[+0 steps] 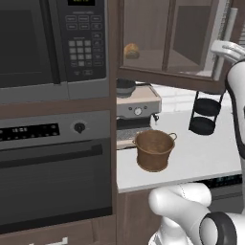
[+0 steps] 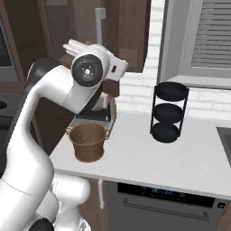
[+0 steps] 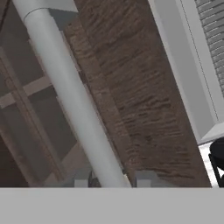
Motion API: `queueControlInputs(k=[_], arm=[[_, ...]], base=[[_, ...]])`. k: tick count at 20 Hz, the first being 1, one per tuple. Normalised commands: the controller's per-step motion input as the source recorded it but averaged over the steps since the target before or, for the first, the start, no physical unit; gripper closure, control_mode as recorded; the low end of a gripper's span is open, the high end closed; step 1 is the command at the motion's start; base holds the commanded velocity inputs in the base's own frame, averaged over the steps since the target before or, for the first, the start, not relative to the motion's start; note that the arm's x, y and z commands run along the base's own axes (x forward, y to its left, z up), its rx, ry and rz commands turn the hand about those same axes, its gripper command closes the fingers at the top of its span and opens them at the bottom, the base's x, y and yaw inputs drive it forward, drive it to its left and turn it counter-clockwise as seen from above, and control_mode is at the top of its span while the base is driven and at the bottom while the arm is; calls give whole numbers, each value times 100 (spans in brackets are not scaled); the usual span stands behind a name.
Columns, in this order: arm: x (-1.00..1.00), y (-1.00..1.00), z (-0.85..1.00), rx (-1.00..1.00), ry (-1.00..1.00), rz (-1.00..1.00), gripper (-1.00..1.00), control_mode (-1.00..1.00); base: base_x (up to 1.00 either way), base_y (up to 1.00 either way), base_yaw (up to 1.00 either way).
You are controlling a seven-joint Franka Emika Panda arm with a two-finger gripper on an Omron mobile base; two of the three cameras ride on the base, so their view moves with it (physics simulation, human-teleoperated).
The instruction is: Open the cabinet, pick up the bread from the cabinet and place it in the basket. Then move the basket to the dining counter.
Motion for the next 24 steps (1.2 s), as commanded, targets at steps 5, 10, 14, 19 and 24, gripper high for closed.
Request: queueControlInputs(k=[5,10,14,19,24], arm=[[-100,24,26,-3,15,0,100,-100],[-100,55,7,-7,12,0,100,-100],[-65,32,-12,-11,16,0,-100,-100],[-82,-54,-5,-3,-1,0,-100,-100],[-97,-60,32,0,3,0,-100,-100]], base=[[0,0,0],[0,0,0],[0,0,0],[0,0,0],[0,0,0]])
